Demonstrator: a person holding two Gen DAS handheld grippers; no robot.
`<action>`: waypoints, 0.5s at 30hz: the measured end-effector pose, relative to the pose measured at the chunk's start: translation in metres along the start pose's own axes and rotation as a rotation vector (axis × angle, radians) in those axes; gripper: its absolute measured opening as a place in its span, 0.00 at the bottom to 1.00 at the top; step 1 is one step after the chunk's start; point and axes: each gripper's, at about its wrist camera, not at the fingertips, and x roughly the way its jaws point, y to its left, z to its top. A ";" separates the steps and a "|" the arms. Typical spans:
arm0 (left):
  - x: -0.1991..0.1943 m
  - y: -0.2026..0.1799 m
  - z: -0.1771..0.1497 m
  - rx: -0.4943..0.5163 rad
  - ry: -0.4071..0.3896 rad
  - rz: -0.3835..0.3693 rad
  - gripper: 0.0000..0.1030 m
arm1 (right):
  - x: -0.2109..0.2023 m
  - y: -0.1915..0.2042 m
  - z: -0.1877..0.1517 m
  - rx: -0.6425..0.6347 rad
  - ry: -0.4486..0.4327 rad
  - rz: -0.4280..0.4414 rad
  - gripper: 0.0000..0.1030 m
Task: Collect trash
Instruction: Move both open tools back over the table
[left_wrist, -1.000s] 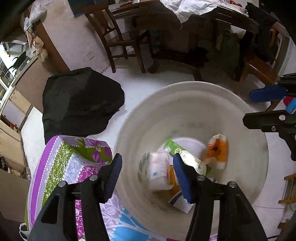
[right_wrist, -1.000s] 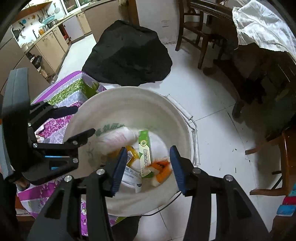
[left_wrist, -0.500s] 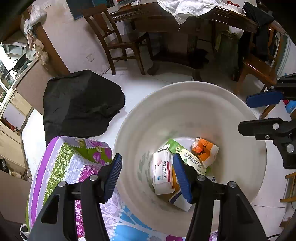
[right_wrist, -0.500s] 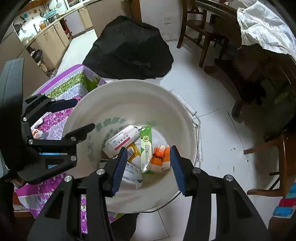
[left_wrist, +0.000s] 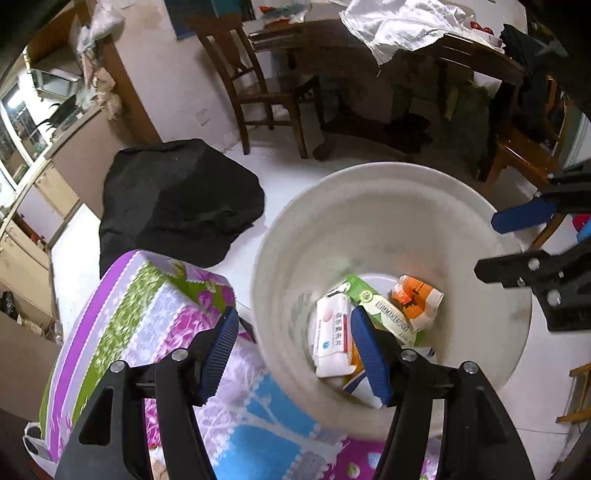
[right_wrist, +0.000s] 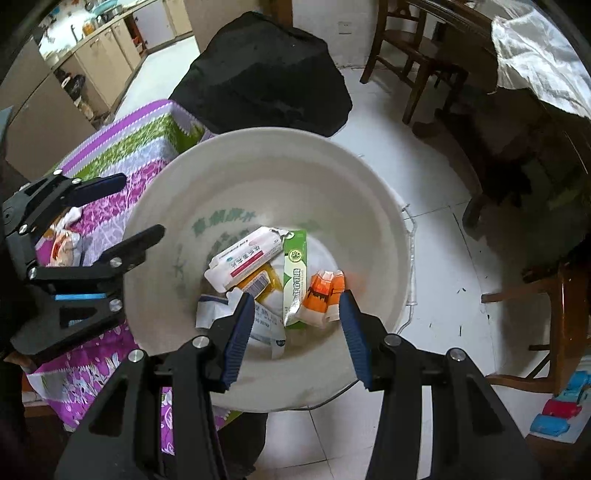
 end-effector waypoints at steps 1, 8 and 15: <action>-0.003 0.001 -0.005 -0.004 -0.006 0.010 0.62 | -0.001 0.003 -0.001 -0.005 -0.002 -0.003 0.44; -0.034 0.030 -0.057 -0.105 -0.054 0.076 0.66 | -0.013 0.041 -0.008 -0.097 -0.116 -0.034 0.49; -0.060 0.063 -0.123 -0.227 -0.056 0.168 0.66 | -0.016 0.102 -0.027 -0.224 -0.188 0.002 0.50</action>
